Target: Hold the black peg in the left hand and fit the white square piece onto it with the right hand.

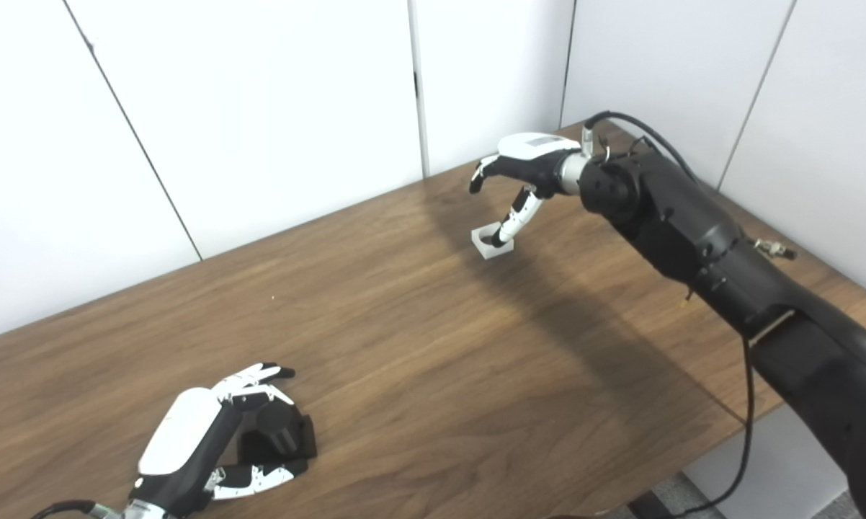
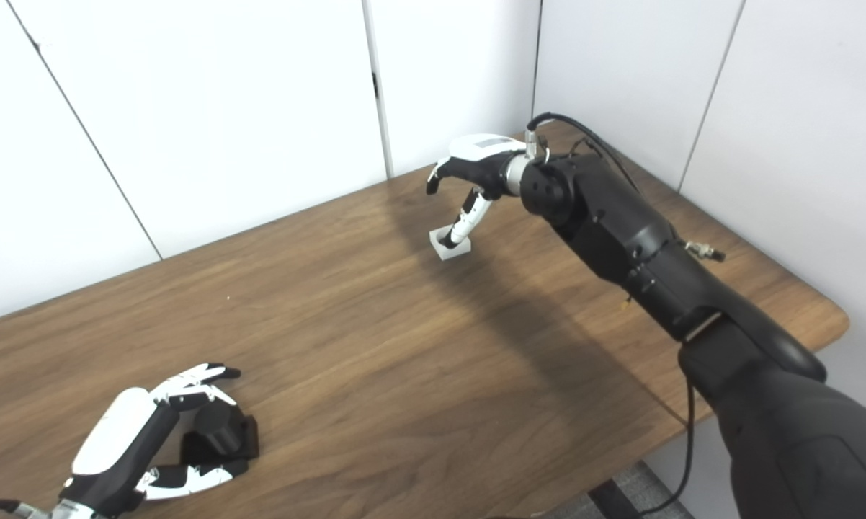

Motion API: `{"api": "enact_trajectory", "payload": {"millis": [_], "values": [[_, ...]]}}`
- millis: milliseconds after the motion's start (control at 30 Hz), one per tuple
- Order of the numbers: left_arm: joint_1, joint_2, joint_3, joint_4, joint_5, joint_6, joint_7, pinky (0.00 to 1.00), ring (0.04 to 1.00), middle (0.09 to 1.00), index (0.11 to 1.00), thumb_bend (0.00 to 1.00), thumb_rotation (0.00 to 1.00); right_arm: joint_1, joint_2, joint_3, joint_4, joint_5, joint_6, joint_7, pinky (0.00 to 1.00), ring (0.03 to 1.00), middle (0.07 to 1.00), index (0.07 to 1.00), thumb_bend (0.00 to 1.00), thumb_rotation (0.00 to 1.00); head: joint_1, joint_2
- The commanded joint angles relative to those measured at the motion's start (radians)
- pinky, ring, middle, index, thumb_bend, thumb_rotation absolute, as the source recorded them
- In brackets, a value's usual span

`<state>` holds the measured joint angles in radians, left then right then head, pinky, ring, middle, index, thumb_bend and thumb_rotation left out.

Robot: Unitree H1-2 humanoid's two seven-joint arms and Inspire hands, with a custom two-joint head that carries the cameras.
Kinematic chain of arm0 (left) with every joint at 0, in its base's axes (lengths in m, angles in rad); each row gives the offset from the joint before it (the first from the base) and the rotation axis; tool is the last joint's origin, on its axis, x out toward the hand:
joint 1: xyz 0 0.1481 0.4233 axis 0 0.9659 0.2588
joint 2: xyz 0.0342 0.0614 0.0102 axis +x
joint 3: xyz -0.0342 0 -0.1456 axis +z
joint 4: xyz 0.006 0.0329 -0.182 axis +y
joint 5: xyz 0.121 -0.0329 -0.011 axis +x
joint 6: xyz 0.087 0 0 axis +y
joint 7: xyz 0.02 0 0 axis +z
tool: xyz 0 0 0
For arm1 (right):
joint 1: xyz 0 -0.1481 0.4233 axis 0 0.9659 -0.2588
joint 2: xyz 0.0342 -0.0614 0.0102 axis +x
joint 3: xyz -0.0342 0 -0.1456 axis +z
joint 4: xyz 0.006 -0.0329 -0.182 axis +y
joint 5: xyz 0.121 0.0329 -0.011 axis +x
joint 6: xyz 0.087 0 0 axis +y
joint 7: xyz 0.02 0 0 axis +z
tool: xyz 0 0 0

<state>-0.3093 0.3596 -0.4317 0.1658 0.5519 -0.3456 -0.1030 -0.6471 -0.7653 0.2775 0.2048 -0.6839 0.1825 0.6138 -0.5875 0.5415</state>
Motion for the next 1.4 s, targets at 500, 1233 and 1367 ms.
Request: {"api": "enact_trajectory", "payload": {"millis": [500, 1233, 1367], "values": [[0.042, 0.042, -0.013, 0.016, 0.05, 0.049, -0.07, 0.88, 0.894, 0.846, 0.489, 0.52, 0.05, -0.083, -0.031, 0.044, 0.02, -0.044, 0.069, 0.135, 0.93, 0.983, 0.981, 0.854, 0.96, 0.28, 0.013, 0.013], [0.059, 0.047, -0.009, -0.008, 0.05, 0.051, -0.073, 0.89, 0.897, 0.844, 0.488, 0.52, 0.06, -0.041, 0.005, 0.046, 0.118, -0.049, 0.014, -0.011, 0.88, 0.949, 0.935, 0.806, 0.83, 0.27, 0.039, 0.037], [0.063, 0.047, -0.01, -0.01, 0.057, 0.056, -0.075, 0.89, 0.898, 0.847, 0.489, 0.52, 0.06, -0.032, 0.03, 0.046, 0.145, -0.042, 0.022, -0.053, 0.84, 0.936, 0.921, 0.773, 0.79, 0.26, 0.041, 0.039]]}}
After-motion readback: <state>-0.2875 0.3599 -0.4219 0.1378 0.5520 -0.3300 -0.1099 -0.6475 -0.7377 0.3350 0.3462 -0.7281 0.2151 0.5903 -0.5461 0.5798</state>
